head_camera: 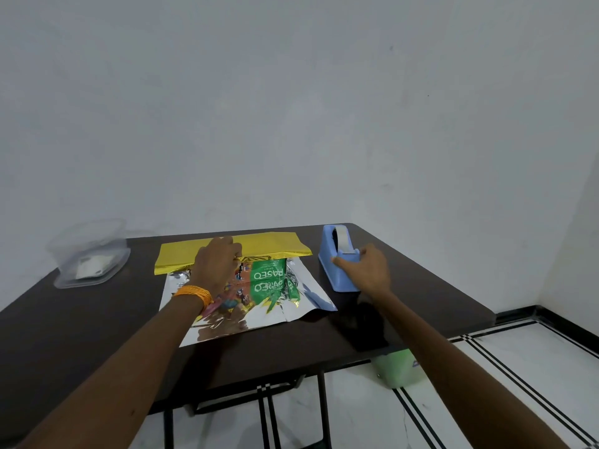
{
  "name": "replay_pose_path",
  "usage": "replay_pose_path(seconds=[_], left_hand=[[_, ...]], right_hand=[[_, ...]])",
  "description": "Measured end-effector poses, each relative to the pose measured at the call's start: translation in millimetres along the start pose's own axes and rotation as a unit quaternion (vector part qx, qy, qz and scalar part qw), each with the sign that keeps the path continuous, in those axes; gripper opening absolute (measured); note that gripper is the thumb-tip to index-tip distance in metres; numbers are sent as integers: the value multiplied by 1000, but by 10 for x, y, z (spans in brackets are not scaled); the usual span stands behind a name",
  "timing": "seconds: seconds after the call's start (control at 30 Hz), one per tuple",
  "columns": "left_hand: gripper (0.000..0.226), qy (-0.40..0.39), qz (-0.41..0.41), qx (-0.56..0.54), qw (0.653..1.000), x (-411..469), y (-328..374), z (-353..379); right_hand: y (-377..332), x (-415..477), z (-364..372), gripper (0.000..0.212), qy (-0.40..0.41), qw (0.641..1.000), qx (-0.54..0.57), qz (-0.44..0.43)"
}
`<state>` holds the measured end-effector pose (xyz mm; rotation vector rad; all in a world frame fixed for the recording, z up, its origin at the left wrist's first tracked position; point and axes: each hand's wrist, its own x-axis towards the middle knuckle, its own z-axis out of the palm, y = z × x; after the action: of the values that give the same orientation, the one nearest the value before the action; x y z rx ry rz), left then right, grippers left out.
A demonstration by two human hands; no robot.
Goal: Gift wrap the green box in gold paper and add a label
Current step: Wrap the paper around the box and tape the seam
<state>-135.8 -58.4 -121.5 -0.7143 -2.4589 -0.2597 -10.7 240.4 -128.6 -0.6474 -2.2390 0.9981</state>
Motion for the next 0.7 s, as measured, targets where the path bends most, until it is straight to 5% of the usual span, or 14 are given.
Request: replay_pose_path(seconds=[0.17, 0.3, 0.7], left_hand=[[8, -1, -1, -2, 1000, 7, -4, 16], [7, 0, -2, -1, 1000, 4, -4, 36], [8, -7, -4, 7, 1000, -2, -1, 31]], right_hand=[[-188, 184, -246, 32, -117, 955, 219, 164], [-354, 259, -289, 14, -136, 939, 223, 224], [-540, 304, -305, 20, -126, 931, 252, 234]])
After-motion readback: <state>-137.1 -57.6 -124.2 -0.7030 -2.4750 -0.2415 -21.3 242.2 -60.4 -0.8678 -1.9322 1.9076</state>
